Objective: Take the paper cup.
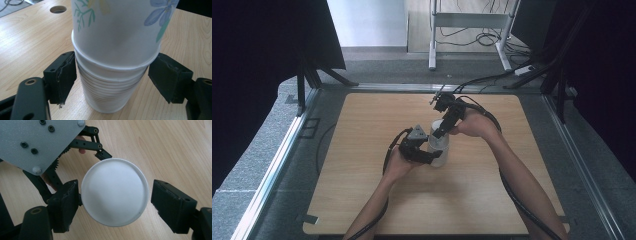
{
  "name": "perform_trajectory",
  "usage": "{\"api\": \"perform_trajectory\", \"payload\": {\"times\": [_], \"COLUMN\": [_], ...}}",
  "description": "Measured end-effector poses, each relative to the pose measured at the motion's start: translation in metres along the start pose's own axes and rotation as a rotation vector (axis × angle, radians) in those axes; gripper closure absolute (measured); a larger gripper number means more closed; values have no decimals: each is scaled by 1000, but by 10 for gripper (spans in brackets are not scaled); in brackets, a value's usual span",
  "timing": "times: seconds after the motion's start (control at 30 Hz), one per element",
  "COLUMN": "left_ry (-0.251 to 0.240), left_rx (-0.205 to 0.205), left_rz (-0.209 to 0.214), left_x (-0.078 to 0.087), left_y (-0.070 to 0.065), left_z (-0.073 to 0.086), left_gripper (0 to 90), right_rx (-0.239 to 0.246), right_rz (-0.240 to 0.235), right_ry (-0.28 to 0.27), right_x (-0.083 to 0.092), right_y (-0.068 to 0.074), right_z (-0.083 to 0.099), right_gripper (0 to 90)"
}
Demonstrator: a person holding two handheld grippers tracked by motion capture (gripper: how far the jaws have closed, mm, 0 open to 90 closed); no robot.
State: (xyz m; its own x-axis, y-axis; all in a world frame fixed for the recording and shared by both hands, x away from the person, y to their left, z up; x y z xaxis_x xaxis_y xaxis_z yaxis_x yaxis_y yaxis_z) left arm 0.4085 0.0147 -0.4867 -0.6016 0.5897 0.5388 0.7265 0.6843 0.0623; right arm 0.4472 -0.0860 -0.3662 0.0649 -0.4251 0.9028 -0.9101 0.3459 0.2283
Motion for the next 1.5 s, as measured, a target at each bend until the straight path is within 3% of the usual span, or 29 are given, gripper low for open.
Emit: {"api": "perform_trajectory", "payload": {"times": [0.3,1.07,1.5], "left_ry": [-2,10,13], "left_rx": [-4,-21,-34], "left_rz": [-6,-7,-12], "left_x": [1,1,1], "left_y": [-1,-1,-1], "left_z": [0,0,0], "left_gripper": [239,241,241], "right_rx": [5,23,37], "right_rz": [-4,21,35], "right_ry": [39,93,75], "right_x": [0,20,38], "right_y": [2,9,17], "right_z": [-4,-16,-27], "right_gripper": [338,355,357]}}
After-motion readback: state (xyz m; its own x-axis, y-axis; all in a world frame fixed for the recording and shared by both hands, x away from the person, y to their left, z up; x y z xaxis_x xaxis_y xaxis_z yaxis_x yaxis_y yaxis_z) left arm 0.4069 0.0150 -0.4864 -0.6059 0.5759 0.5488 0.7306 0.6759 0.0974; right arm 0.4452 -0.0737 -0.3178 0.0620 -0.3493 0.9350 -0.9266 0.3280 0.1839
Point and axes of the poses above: each handheld gripper's, and its own axes: x roughly backward along the jaws, z roughly out of its underside, y roughly to its left, the point moved 5 cm from there along -x, roughly forward along the jaws, and after that the axes turned 13 degrees about -z, right-handed, at the moved point
